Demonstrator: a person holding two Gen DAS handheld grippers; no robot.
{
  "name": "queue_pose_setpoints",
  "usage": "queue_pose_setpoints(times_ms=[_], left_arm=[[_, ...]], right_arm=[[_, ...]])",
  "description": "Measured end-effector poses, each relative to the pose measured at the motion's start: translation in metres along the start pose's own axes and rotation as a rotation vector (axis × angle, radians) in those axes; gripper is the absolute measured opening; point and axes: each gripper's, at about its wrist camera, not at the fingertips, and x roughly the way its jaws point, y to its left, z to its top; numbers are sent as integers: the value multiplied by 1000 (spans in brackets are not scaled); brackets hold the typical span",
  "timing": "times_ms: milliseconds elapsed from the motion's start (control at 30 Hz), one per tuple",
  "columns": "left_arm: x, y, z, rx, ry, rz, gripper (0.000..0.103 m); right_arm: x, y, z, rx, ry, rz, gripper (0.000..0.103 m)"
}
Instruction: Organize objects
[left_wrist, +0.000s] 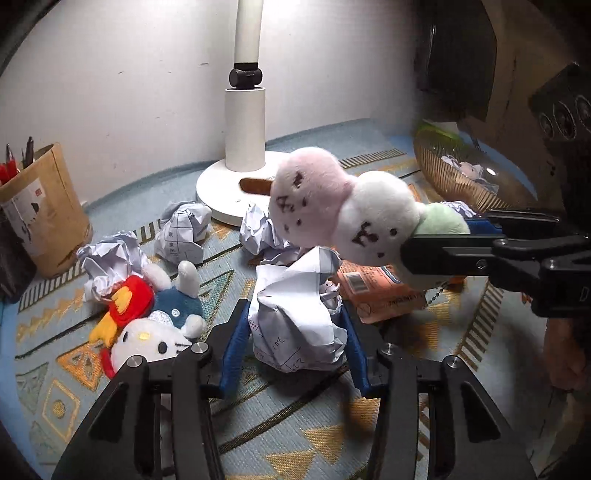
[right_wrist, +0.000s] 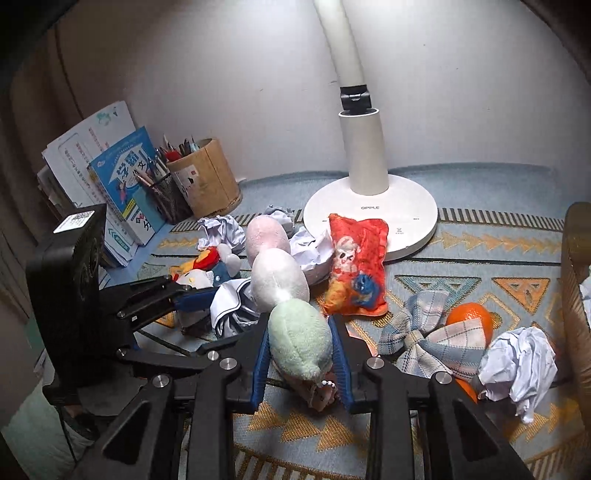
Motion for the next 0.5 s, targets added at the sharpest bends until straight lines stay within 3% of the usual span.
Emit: queue_pose_setpoints(times_ms=[133,267,367,500], left_arm=[[-44,-21,-14,-34,-67,10,45],[-79,-48,-42,-90,-102,42,45],[-83,-62,-59,-126,-113,91,45],[-76,-66,-71,-174,-124,95,45]], right_arm=[[-49,-2,-14,57,-68,38,30],[-94,-8,-54,169,-93,90,30],[-96,-10,-84,241,-49,108,30],[-71,-11,-102,291,46,83,30]])
